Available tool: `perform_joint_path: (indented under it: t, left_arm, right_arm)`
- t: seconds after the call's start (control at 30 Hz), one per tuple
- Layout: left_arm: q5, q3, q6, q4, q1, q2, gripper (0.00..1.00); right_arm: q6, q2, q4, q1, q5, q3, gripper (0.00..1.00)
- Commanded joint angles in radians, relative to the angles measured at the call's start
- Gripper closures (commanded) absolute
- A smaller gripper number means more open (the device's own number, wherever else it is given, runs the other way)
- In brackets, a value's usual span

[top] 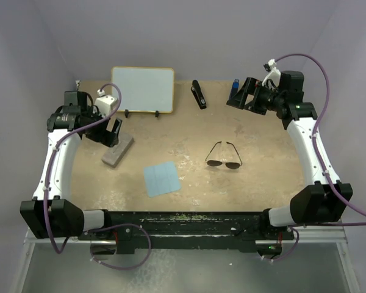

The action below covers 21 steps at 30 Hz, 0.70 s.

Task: Organize the sunglasses
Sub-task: Pick up the sunglasses case from the center of the board.

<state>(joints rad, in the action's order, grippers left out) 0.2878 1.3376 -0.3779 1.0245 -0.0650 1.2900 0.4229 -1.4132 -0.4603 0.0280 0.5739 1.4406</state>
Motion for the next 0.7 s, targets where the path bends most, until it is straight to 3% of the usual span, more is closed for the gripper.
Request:
perform_joint_path:
  t: [0.0,0.27,0.53,0.67]
  left_arm:
    - [0.003,0.001,-0.007,-0.07,-0.002,0.016,0.02]
    - [-0.175,-0.022,-0.027,-0.115,-0.002,0.115,0.02]
    - [-0.096,-0.034,-0.111,-0.158,0.003,0.208,0.02]
    - [-0.157,-0.016,-0.124,-0.179,0.033,0.281,0.02]
  right_arm:
    - [-0.002,0.012,0.046,0.004,0.016,0.001,0.0]
    - [-0.025,0.02,0.038,0.004,0.03,-0.002,0.0]
    - [-0.039,0.027,0.027,0.004,0.024,-0.009,0.0]
    - [-0.021,0.023,0.059,0.004,0.054,-0.041,0.01]
